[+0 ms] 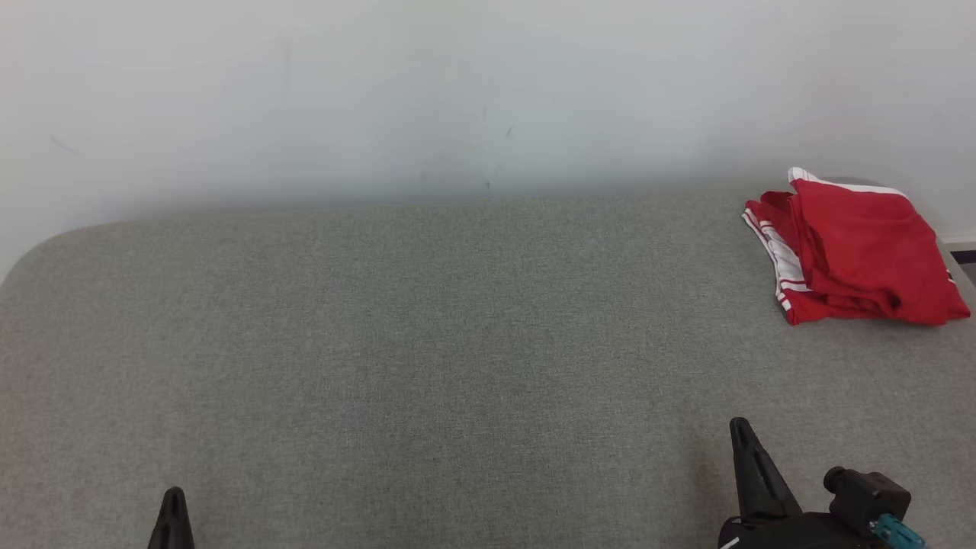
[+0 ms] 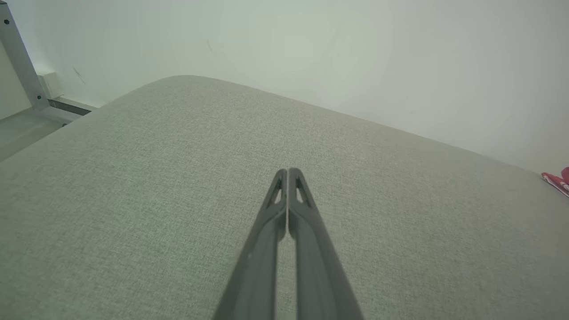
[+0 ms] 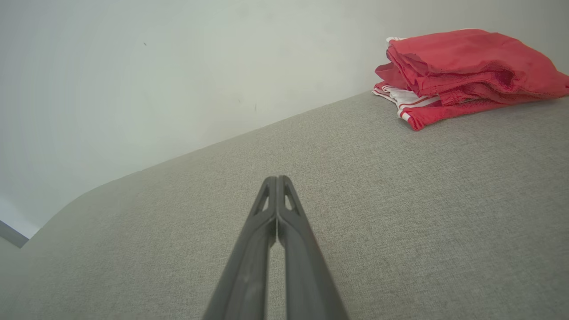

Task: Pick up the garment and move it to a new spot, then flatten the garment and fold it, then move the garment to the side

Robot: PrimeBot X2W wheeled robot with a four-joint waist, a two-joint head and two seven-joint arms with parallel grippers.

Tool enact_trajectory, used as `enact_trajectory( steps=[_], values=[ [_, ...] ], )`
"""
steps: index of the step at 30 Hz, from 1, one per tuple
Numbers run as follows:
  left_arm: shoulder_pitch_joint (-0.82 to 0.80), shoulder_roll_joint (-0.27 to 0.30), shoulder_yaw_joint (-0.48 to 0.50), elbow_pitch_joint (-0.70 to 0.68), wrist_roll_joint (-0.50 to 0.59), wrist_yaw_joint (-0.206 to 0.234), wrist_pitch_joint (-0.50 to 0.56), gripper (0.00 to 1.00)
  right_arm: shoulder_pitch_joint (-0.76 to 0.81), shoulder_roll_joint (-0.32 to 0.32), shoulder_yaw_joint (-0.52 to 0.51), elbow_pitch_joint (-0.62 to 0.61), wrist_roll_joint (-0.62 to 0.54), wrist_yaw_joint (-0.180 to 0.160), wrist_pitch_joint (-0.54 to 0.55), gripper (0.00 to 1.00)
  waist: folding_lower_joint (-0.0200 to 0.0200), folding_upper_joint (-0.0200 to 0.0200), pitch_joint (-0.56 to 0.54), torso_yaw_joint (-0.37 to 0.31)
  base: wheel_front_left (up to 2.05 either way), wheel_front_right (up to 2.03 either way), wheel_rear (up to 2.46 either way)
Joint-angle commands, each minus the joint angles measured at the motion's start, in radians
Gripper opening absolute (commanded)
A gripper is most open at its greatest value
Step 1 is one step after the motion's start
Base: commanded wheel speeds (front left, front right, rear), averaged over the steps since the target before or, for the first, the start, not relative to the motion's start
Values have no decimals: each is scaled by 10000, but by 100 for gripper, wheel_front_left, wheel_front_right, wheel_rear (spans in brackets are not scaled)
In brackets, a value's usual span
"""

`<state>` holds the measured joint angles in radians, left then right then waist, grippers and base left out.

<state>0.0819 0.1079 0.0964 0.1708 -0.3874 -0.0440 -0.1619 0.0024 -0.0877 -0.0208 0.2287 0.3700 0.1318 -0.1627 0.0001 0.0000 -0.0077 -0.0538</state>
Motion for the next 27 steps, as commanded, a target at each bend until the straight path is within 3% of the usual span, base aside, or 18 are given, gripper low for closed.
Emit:
enact_trajectory(
  steps=[1,27],
  values=[
    [-294,16,33,-107,-555,-51,105,0,-264,20,-68,-136,535,-3,100,0,-1,0,2,9,0,0,0],
    [-844,-176,74,152,-4417,-328,968,0,-568,142,-354,-55,4464,-7,978,0,-1,0,26,131,0,0,0]
  ],
)
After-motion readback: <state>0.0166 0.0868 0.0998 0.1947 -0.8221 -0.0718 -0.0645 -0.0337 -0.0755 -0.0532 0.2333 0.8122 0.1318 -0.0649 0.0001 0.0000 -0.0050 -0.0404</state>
